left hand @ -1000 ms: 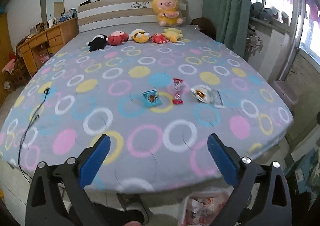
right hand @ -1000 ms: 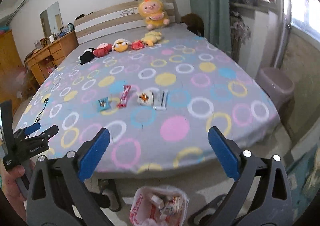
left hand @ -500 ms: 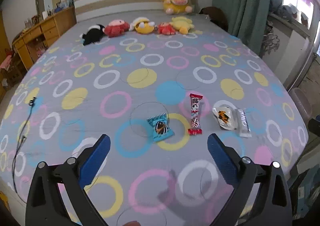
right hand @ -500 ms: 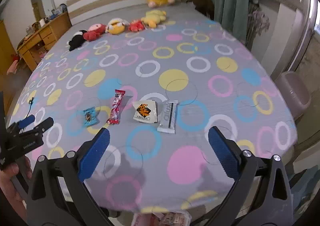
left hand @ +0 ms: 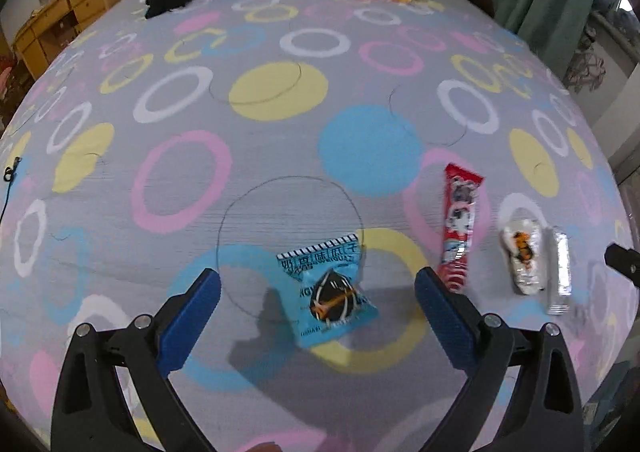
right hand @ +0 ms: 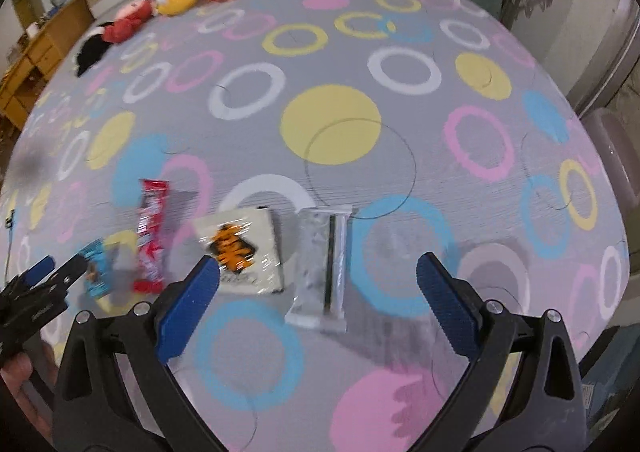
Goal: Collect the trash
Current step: 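Grasp the silver snack bar with the right tool while the left tool grasps the blue packet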
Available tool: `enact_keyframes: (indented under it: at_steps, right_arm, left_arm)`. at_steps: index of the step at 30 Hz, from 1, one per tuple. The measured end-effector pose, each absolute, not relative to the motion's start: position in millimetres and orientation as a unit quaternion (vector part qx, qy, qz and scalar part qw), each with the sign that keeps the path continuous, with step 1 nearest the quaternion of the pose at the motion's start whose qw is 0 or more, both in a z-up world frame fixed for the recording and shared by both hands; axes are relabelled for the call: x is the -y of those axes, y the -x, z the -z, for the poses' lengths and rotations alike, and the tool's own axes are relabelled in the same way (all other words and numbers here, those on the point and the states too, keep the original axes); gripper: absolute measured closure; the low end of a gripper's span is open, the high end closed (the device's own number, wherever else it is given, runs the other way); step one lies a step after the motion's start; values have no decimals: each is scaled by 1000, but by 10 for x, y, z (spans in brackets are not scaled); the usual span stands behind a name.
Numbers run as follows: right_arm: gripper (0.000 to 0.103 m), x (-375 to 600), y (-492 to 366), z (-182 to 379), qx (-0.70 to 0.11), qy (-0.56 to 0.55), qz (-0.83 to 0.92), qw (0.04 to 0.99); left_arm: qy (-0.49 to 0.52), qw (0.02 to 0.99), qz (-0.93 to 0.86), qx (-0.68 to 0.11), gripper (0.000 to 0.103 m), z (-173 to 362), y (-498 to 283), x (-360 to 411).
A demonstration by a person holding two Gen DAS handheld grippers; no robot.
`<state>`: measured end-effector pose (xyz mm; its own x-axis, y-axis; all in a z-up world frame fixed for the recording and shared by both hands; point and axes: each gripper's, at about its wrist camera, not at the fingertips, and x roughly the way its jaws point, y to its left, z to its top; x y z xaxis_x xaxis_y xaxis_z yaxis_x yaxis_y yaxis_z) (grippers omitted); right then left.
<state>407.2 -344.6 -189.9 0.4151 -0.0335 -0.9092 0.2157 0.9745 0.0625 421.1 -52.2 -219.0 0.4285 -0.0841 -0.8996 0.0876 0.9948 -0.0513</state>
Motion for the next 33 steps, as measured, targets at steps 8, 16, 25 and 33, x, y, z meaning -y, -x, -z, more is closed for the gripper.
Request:
enact_keyframes:
  at_steps: [8,16,25,33]
  right_arm:
    - [7,3562,-4287,2317,-563,-88,98,816]
    - [7,3583,-4387,2756,-604,-69,108,787]
    - [23,3546,-4389,2734,-601,-68,103,790]
    - [66,3362,-4363,2648,-599,-40,99,793]
  left_arm:
    - [-9,832,52,-552,8,2474,-4305,579]
    - [-5,828,37,-560,8,2643,-4375,594]
    - [-36,835,16,-549,16,2676,-4333,682]
    - [-43,835,38,-547,67,2553,-4233,730]
